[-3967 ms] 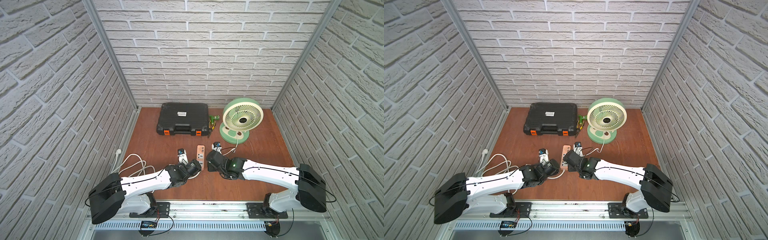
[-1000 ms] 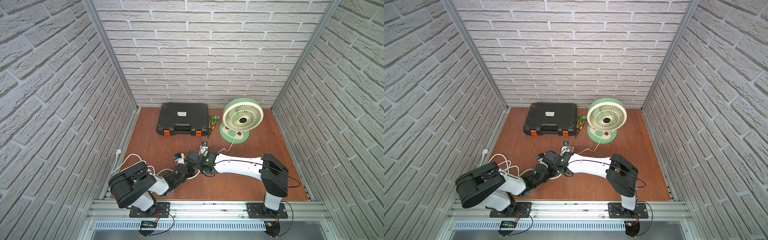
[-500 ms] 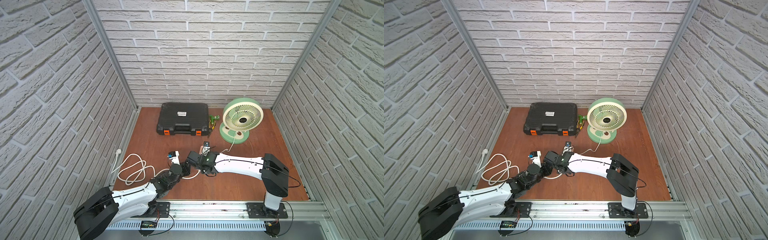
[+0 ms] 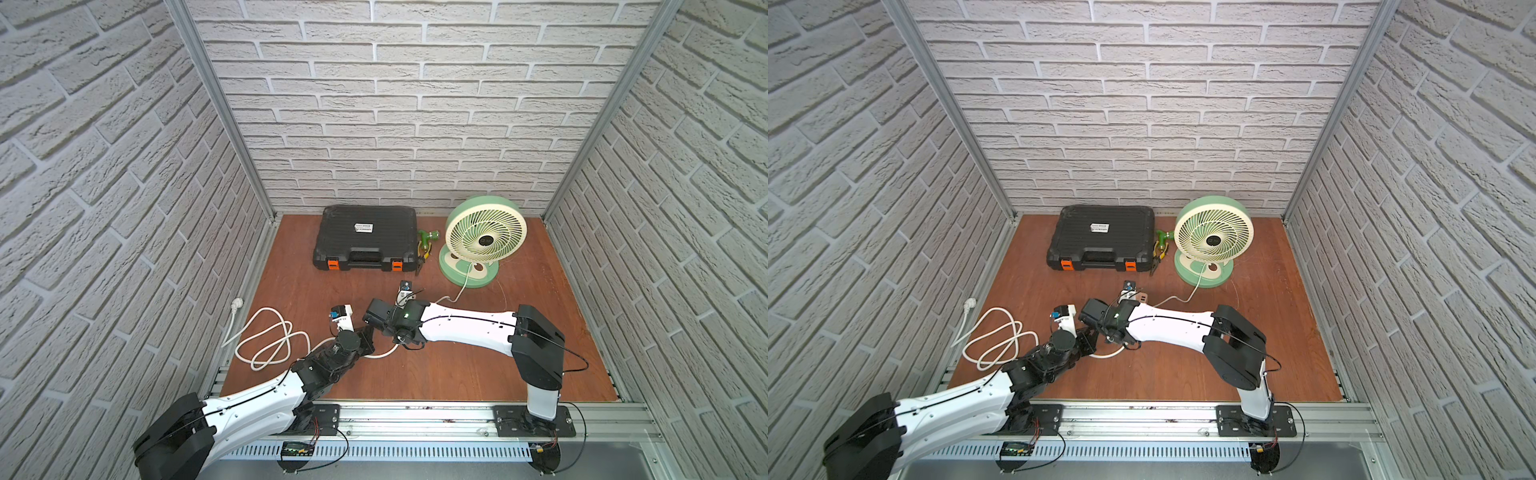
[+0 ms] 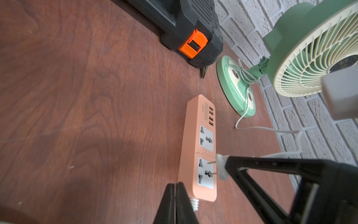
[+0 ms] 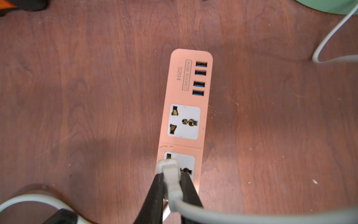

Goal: Plug the desk fan into the power strip
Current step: Insert the plug into the socket.

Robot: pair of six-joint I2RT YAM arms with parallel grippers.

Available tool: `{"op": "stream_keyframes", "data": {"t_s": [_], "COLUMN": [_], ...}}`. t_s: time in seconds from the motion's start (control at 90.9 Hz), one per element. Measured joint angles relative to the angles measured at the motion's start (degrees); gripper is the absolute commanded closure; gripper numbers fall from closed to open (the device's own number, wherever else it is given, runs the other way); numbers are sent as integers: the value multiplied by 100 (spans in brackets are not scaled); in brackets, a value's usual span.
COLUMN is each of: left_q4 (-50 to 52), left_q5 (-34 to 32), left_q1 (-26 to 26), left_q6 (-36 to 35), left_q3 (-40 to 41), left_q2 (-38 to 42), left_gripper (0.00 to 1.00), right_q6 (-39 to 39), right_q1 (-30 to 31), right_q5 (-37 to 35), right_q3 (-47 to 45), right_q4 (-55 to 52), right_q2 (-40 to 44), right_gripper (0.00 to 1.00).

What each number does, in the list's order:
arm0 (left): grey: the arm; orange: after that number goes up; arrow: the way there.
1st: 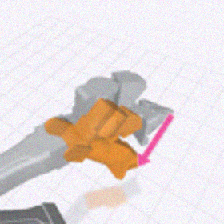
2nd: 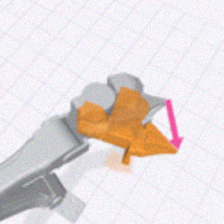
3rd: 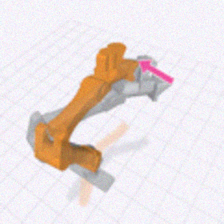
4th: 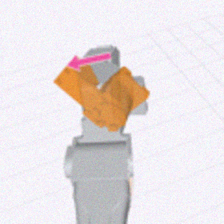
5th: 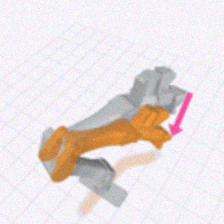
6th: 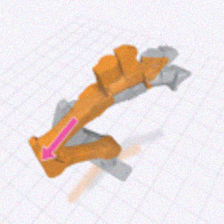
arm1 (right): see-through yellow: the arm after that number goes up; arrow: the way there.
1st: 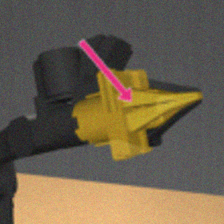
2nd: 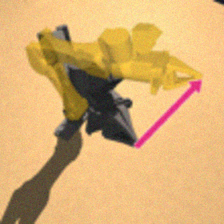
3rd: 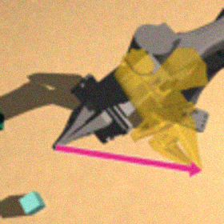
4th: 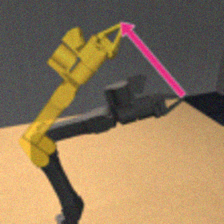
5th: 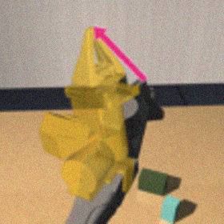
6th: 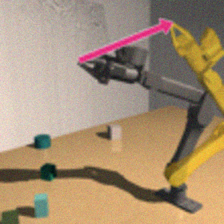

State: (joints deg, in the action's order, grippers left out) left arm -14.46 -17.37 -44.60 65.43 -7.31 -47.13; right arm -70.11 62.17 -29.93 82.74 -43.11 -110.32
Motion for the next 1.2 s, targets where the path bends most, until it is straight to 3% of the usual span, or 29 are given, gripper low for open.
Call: {"op": "stream_keyframes", "data": {"t_s": [0.473, 1.199], "left_q4": [337, 382], "left_q5": [-44, -46], "left_q1": [94, 94], "left_q6": [-103, -129], "left_q3": [59, 59], "left_q2": [-238, -192], "left_gripper": [99, 100], "right_q6": [26, -98], "right_q1": [26, 103], "right_q5": [-68, -267], "right_q3": [72, 374], "right_q4": [-2, -367], "right_q2": [-4, -348], "right_gripper": [97, 98]}}
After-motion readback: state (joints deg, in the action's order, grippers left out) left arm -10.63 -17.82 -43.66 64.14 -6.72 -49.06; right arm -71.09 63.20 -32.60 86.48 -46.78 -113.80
